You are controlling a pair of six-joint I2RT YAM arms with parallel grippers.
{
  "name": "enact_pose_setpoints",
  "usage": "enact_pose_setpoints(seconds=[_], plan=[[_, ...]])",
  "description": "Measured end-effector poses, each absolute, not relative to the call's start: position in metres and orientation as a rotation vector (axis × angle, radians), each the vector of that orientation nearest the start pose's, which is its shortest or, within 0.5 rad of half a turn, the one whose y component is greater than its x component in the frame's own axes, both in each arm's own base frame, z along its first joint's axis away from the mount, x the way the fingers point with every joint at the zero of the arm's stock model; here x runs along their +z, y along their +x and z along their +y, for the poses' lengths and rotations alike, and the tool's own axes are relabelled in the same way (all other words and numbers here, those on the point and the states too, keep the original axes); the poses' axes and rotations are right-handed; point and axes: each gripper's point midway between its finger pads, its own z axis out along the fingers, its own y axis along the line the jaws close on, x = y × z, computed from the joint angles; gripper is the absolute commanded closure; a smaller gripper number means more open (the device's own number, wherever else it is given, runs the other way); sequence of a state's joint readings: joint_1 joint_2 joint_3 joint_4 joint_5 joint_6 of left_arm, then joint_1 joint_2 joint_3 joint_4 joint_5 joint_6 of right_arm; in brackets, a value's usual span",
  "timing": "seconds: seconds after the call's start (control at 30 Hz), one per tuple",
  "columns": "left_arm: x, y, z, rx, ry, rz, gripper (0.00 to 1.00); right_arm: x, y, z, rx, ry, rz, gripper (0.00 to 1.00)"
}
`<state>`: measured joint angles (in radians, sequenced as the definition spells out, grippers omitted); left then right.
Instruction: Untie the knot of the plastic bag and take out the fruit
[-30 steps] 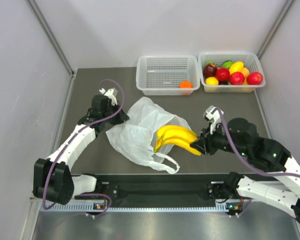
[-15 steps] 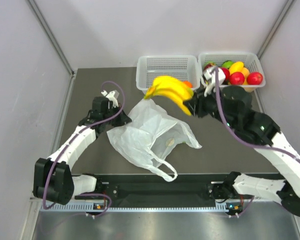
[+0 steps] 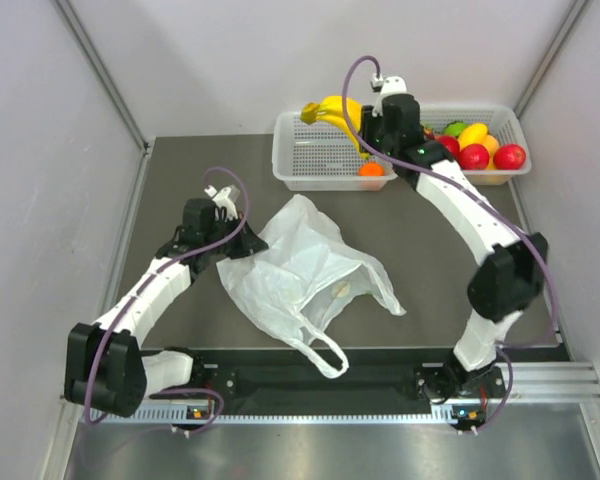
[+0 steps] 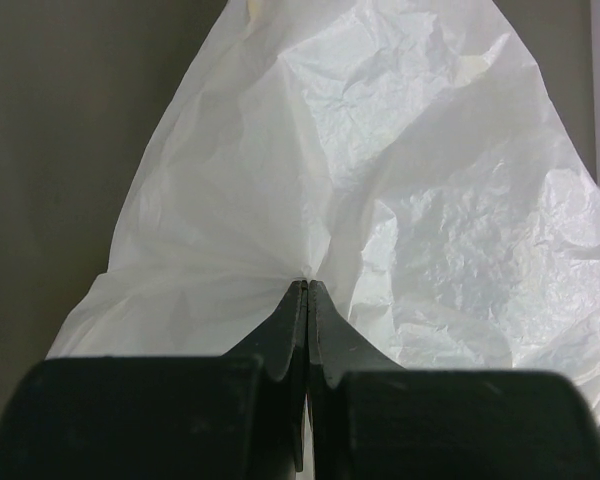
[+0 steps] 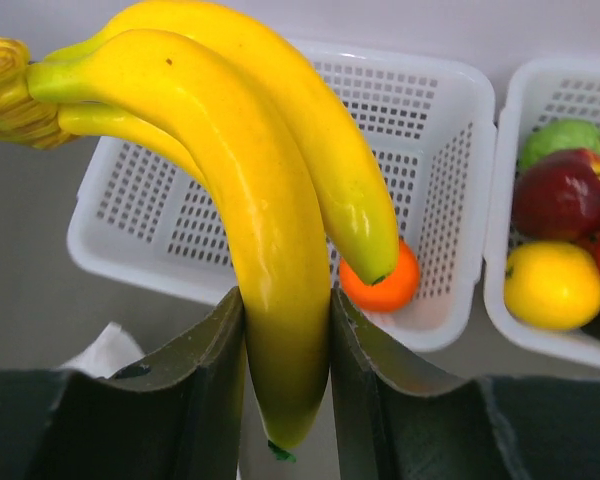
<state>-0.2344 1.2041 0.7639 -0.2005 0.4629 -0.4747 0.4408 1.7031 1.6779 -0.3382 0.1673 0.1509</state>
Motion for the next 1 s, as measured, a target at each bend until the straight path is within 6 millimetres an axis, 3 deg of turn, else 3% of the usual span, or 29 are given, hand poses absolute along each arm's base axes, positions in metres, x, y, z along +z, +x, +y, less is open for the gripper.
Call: enact_pose_setpoints(seconds=[0.13, 0.23, 0.43, 0.53, 0.57, 0.6, 0.77, 0.8, 0.9, 1.0], plan=[[0.148, 0.293, -0.172, -0.925, -0.002, 2.273, 1.0, 0.272, 0.538, 0.213, 0.21, -0.171, 1.962, 1.0], [0.147, 0.29, -0.173, -0.945, -0.003, 2.276, 1.0, 0.246, 0.571, 0.213, 0.187, -0.154, 1.992, 1.0], [0.145, 0.285, -0.177, -0.979, 0.006, 2.285, 1.0, 0.181, 0.592, 0.194, 0.126, -0.115, 2.112, 0.98], [0.147, 0.284, -0.179, -0.997, 0.017, 2.279, 1.0, 0.162, 0.601, 0.187, 0.106, -0.107, 2.154, 0.91], [0.147, 0.284, -0.179, -1.001, 0.018, 2.279, 1.0, 0.159, 0.604, 0.187, 0.103, -0.108, 2.16, 0.87], [0.148, 0.284, -0.18, -1.007, 0.022, 2.278, 1.0, 0.157, 0.607, 0.188, 0.102, -0.108, 2.161, 0.72], [0.15, 0.282, -0.182, -1.028, 0.032, 2.273, 1.0, 0.156, 0.611, 0.186, 0.092, -0.116, 2.168, 0.31], [0.15, 0.282, -0.182, -1.03, 0.033, 2.273, 1.0, 0.158, 0.611, 0.186, 0.089, -0.119, 2.167, 0.17], [0.151, 0.281, -0.183, -1.039, 0.038, 2.273, 1.0, 0.165, 0.611, 0.185, 0.084, -0.12, 2.158, 0.0], [0.153, 0.281, -0.184, -1.049, 0.044, 2.27, 1.0, 0.172, 0.608, 0.182, 0.075, -0.12, 2.156, 0.0]])
